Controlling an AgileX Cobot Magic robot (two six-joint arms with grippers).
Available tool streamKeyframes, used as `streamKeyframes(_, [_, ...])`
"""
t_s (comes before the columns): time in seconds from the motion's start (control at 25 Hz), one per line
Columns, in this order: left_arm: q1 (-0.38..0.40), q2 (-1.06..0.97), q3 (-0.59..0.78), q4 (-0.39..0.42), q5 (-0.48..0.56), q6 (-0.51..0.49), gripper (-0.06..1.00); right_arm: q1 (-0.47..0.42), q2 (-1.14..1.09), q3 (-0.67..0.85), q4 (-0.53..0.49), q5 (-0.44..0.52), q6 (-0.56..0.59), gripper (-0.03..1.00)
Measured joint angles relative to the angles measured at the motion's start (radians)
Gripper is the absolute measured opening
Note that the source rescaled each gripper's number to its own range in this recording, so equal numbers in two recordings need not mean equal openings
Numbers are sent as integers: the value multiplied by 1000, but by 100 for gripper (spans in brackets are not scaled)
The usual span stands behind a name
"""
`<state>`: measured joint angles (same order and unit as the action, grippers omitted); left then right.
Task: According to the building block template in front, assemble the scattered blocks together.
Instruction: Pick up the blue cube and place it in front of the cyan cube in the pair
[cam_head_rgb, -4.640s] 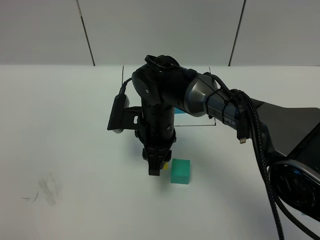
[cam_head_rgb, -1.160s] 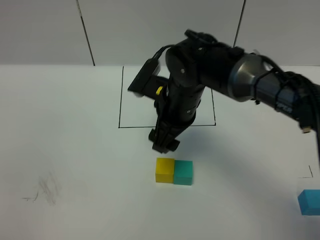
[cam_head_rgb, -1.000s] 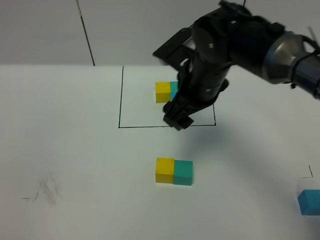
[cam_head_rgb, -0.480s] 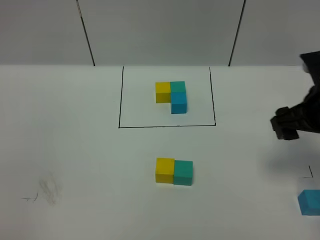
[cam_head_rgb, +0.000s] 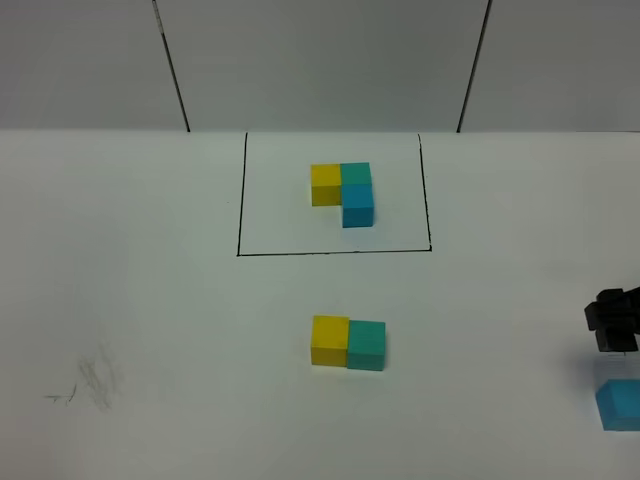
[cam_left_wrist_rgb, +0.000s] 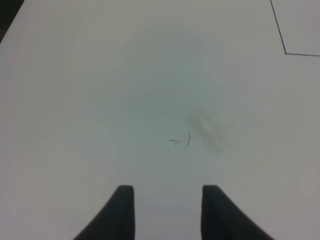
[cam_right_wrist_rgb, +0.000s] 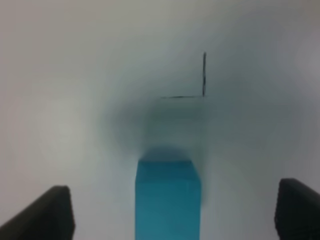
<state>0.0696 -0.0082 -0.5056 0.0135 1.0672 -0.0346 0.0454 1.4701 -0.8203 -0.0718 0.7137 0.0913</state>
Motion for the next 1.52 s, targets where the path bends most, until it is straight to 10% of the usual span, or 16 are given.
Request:
streamKeyframes(1.16, [0, 0, 0, 0, 0, 1, 0, -59, 237, 131, 57, -207, -4, 72])
streamKeyframes(1.28, [0, 0, 0, 0, 0, 1, 0, -59, 242, 131, 58, -207, -7, 57])
streamKeyframes(1.4, [0, 0, 0, 0, 0, 1, 0, -59, 238, 131, 61, -206, -13, 18])
streamKeyframes(1.52, [0, 0, 0, 0, 0, 0, 0, -59, 192, 132, 63, -199, -37, 19])
